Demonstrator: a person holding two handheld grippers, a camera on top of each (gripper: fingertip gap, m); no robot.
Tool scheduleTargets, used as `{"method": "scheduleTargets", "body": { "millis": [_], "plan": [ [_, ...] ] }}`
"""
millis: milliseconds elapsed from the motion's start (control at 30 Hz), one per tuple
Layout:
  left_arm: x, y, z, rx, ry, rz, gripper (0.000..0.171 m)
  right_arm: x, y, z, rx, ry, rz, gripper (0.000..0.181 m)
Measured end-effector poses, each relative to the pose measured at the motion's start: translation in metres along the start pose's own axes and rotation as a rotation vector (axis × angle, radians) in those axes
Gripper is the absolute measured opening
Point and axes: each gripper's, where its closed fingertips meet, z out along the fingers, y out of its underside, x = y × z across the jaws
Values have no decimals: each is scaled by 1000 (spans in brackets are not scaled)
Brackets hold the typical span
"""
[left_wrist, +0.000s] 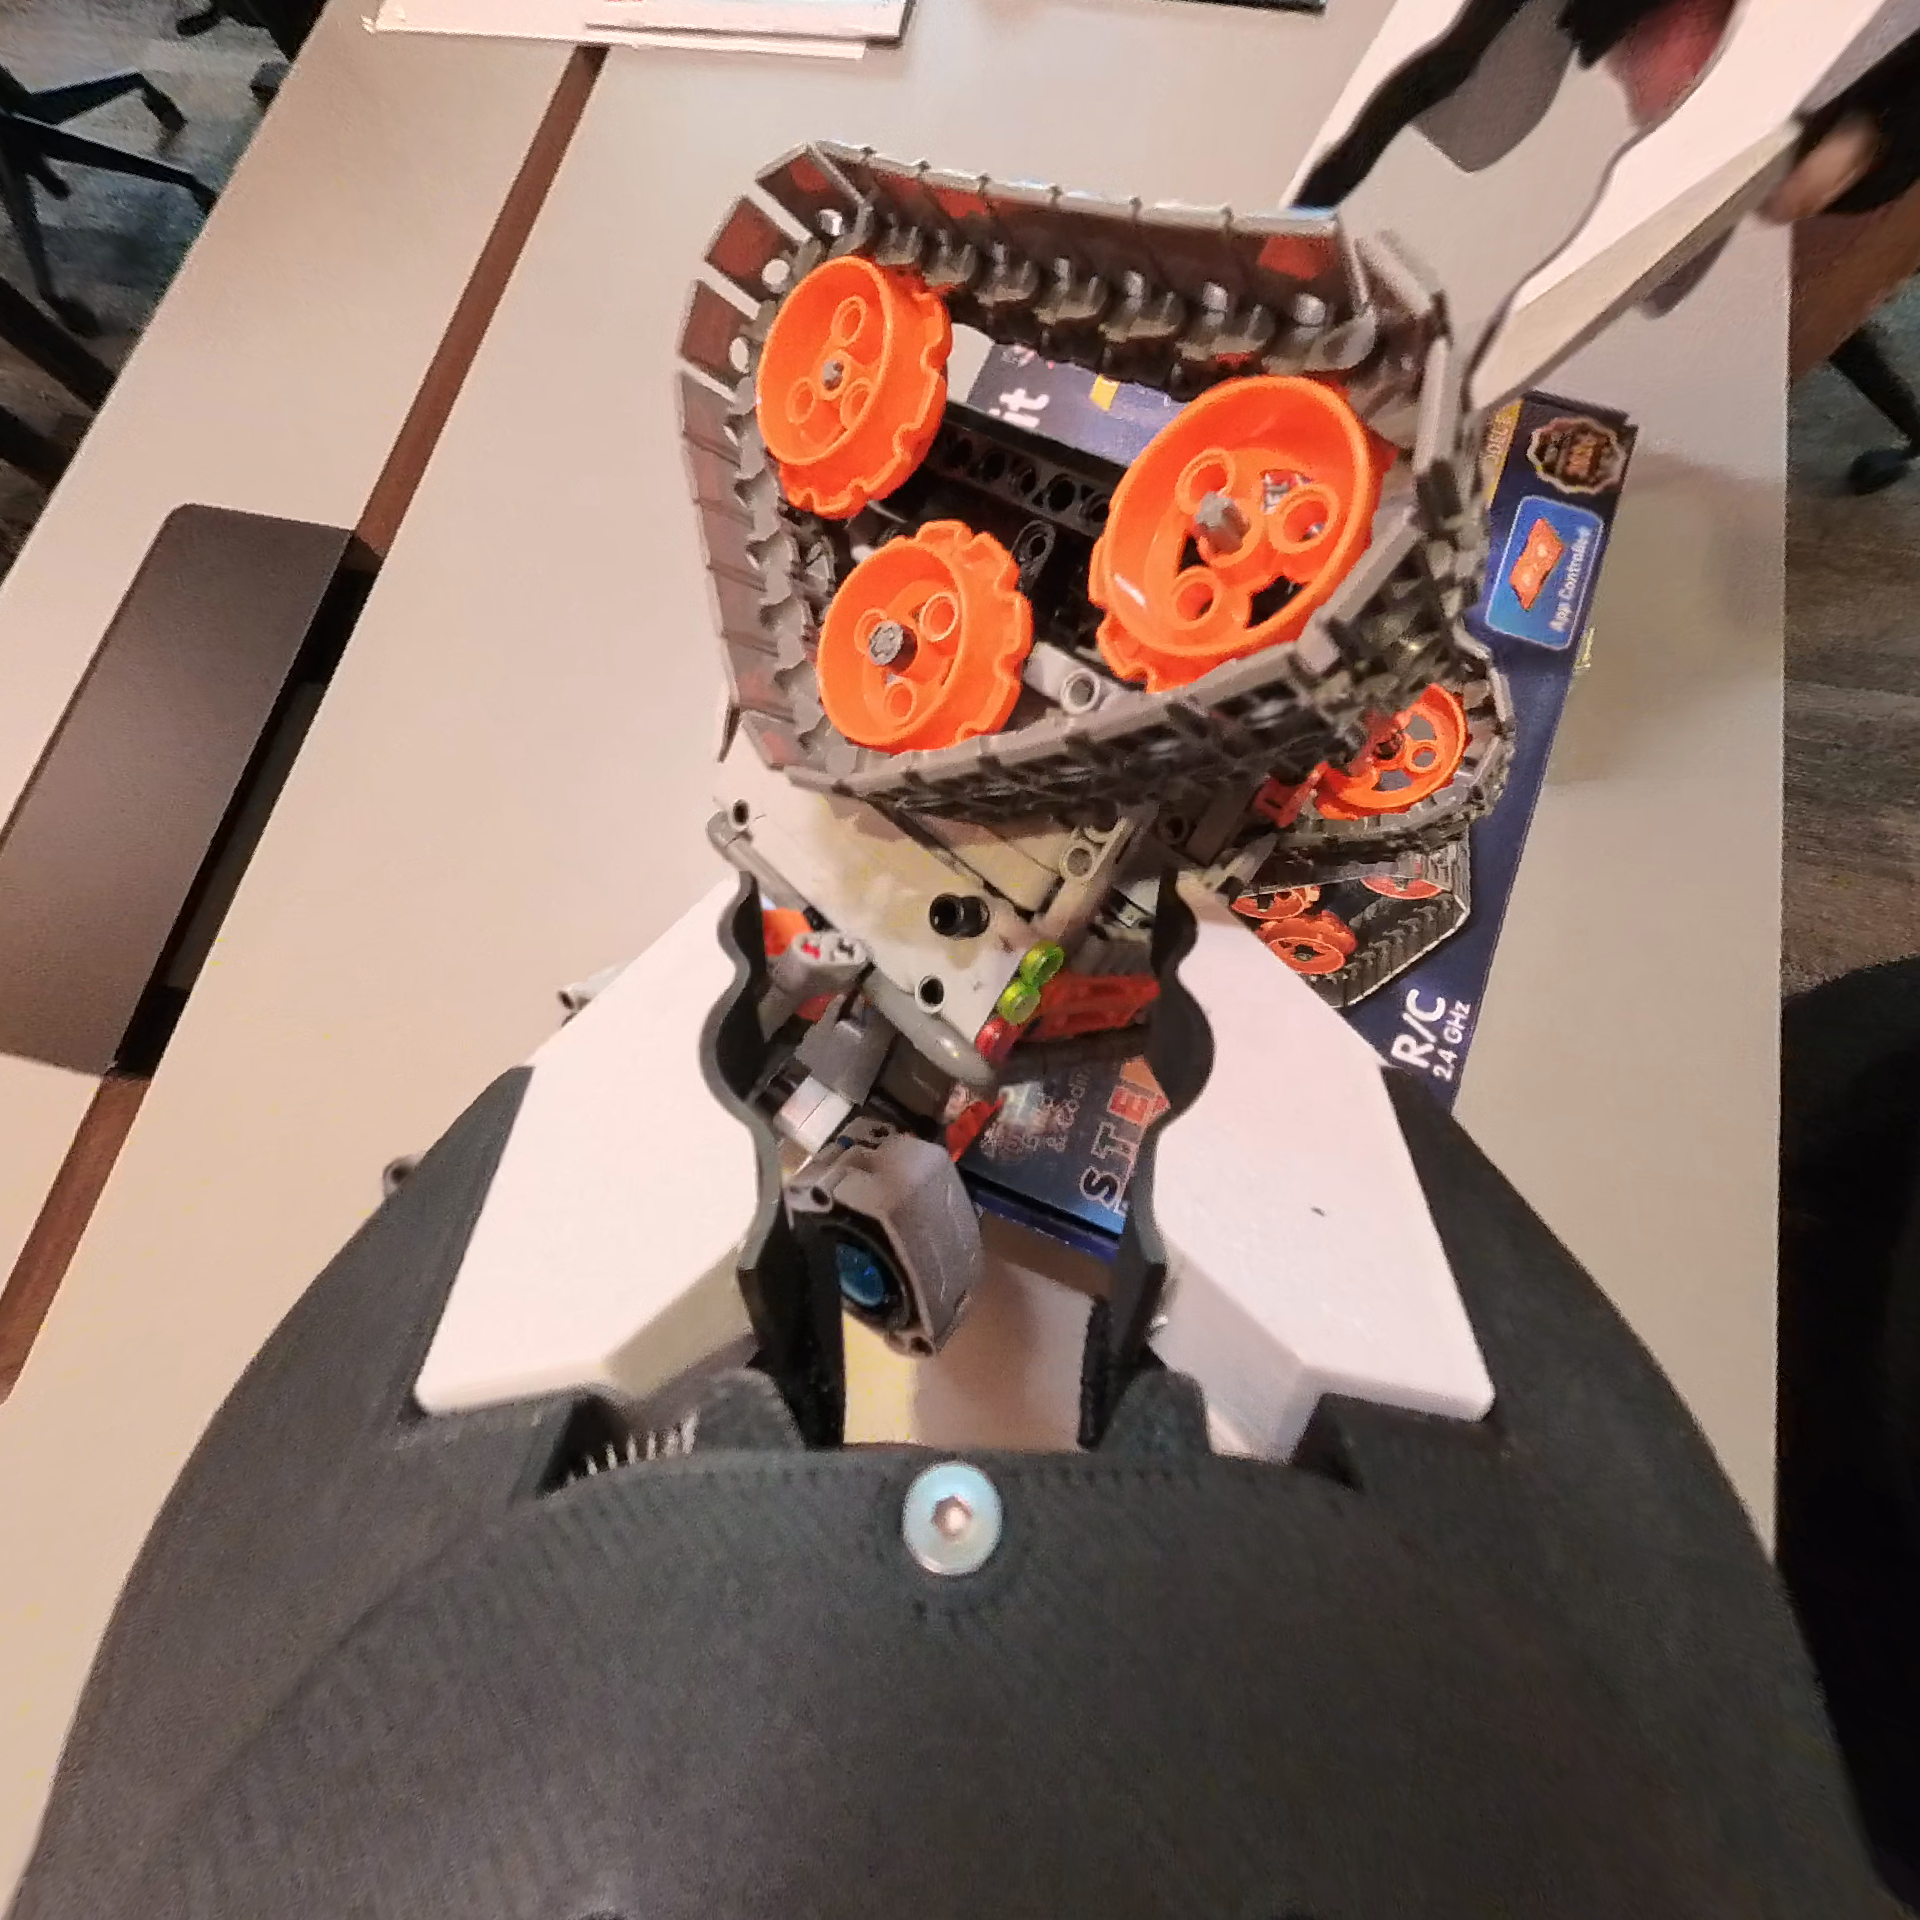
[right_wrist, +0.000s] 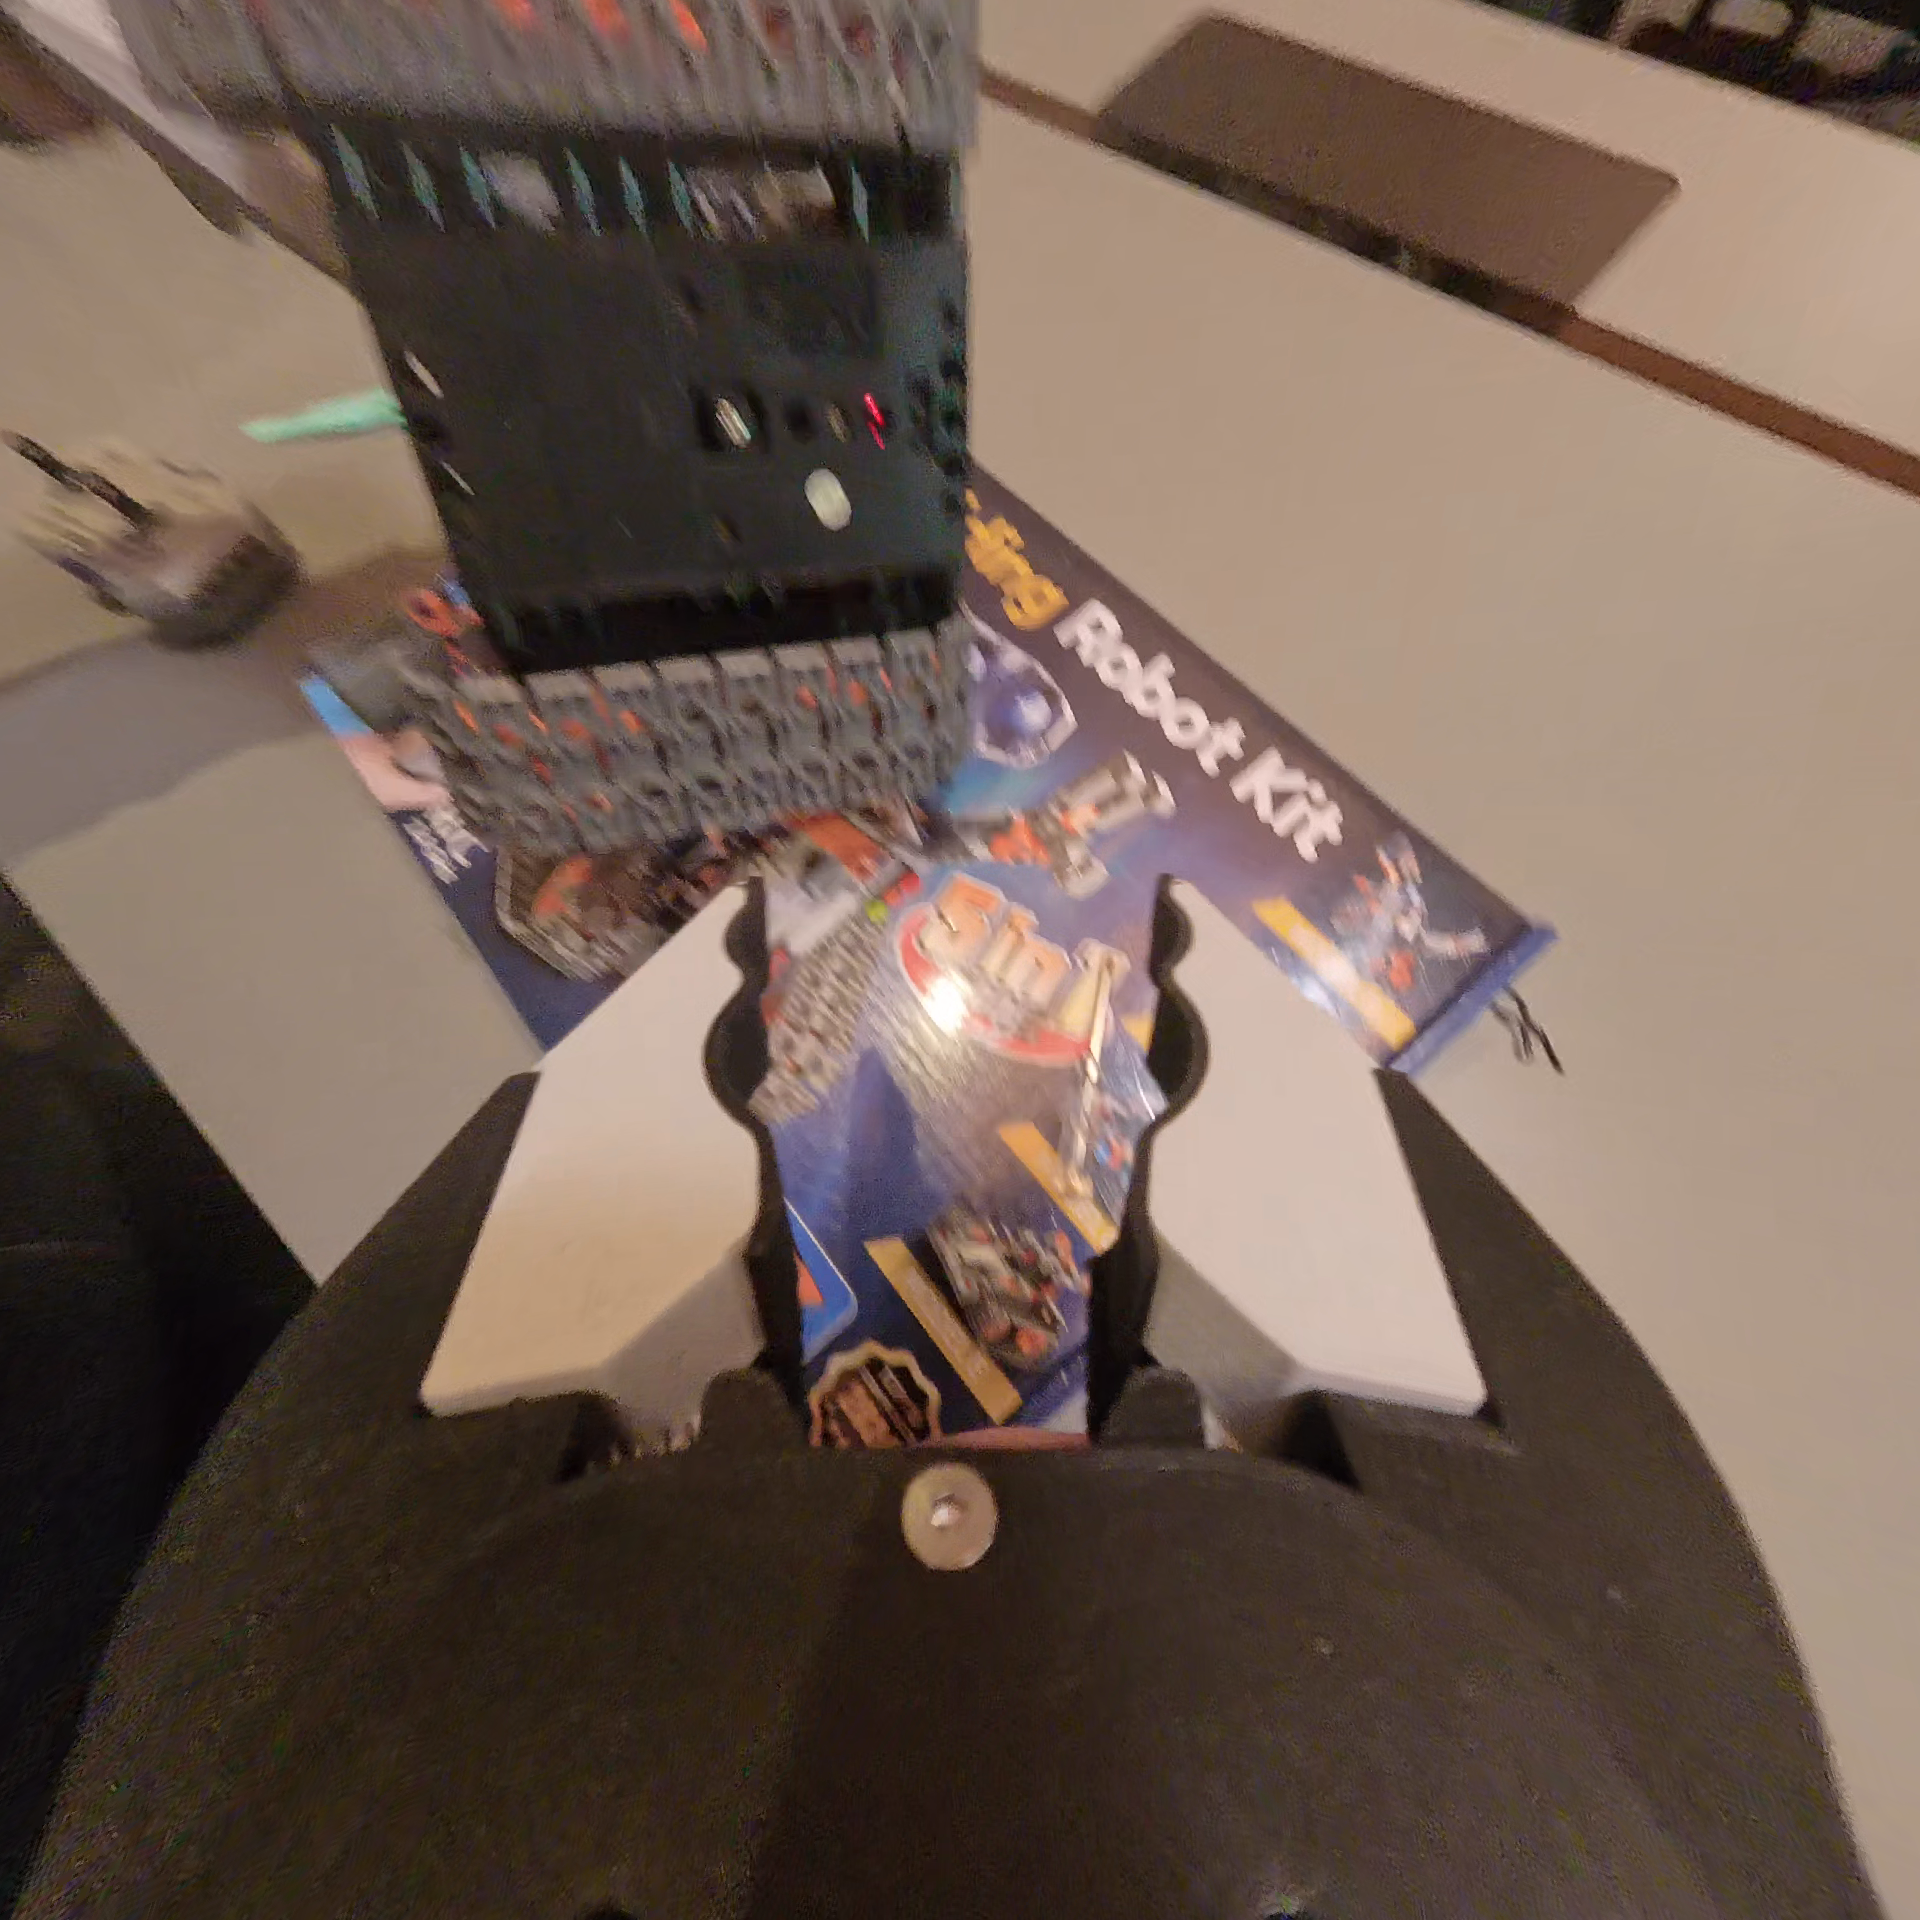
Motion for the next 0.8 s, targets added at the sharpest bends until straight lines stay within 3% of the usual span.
{"method": "scheduleTargets", "body": {
  "millis": [133,267,433,567,800],
  "plan": [
    [-6,-1,-15,36,-51,-20,77,-32,-53,8,98,-162,24,99],
    [-5,-5,-36,82,-114,-33,77,-43,-75,36,82,-174,-45,125],
    [12,14,-46,79,-118,-110,76,-53,-79,65,24,-223,-47,132],
    [18,37,-43,78,-114,-212,75,-56,-75,82,-34,-225,-49,128],
    [7,58,-36,135,-122,-414,71,-57,-77,87,-27,-259,-20,125]
  ]
}}
